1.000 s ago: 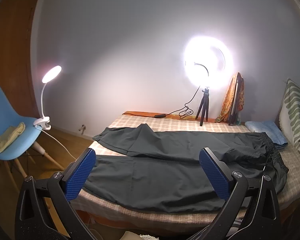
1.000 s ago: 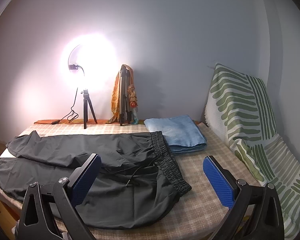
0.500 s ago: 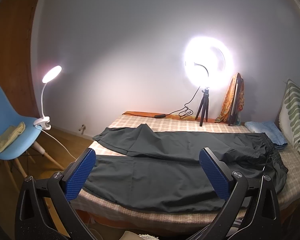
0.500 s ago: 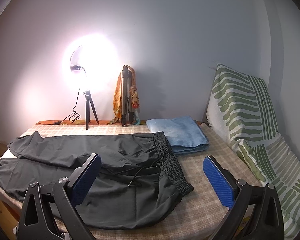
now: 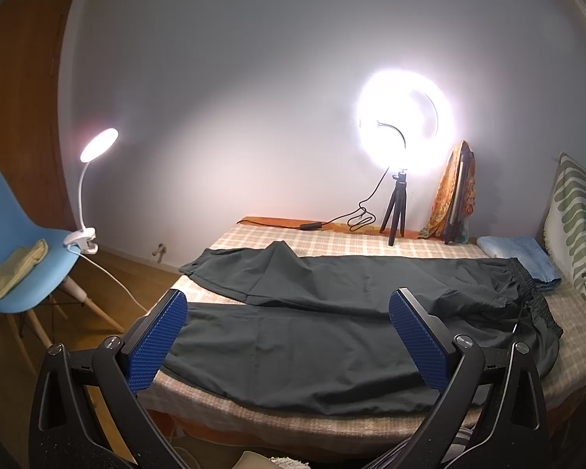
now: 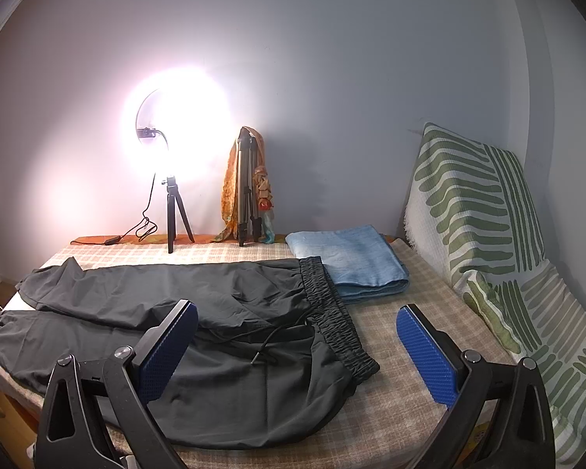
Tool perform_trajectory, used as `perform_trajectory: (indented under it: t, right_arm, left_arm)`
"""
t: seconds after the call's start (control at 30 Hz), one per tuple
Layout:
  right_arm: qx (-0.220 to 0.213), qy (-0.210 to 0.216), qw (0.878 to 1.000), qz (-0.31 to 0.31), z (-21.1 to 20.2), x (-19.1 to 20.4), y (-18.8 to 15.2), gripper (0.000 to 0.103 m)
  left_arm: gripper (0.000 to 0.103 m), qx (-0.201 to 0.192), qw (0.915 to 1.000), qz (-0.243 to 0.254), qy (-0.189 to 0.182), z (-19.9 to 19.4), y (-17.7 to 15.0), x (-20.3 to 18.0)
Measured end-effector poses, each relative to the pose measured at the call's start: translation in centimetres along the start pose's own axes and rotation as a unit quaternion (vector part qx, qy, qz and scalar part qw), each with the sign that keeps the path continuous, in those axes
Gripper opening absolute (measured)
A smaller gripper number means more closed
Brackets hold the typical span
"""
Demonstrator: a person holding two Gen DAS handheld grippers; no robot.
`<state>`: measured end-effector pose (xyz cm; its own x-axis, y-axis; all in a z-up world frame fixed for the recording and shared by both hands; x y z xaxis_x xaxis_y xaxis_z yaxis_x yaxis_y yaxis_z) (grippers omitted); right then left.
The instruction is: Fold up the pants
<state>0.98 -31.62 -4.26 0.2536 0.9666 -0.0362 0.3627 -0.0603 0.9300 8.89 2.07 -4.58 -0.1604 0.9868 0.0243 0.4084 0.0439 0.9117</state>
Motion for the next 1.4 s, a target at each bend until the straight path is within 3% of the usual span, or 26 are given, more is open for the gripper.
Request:
perform_trajectory:
  t: [0.9,1.4]
  right_arm:
    - [0.000,0.006,1.000,-0.002,0.5,0.5,-0.1,0.103]
    - [0.003,0.025,1.000,-0.009,2.0,1.4,0.7,0.103]
  left_arm:
    - [0.103,0.000,1.0000,0.001,0.001,0.1,-0.1,0.2]
    - [0.103,0.016,0.9997,0.008,0.017,2.2,-0.1,1.6]
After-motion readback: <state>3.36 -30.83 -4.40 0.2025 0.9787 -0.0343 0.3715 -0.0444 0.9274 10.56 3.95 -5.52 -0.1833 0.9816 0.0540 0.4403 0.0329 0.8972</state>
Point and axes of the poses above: each gripper's, at about its wrist camera, not at the fingertips, and z roughly the way its jaws point, x to its left, y to its top, the point moved 10 cm from there along z, roughly the way its jaws point, and after that the axes turned 6 degrees about y, right-handed, at the moved point
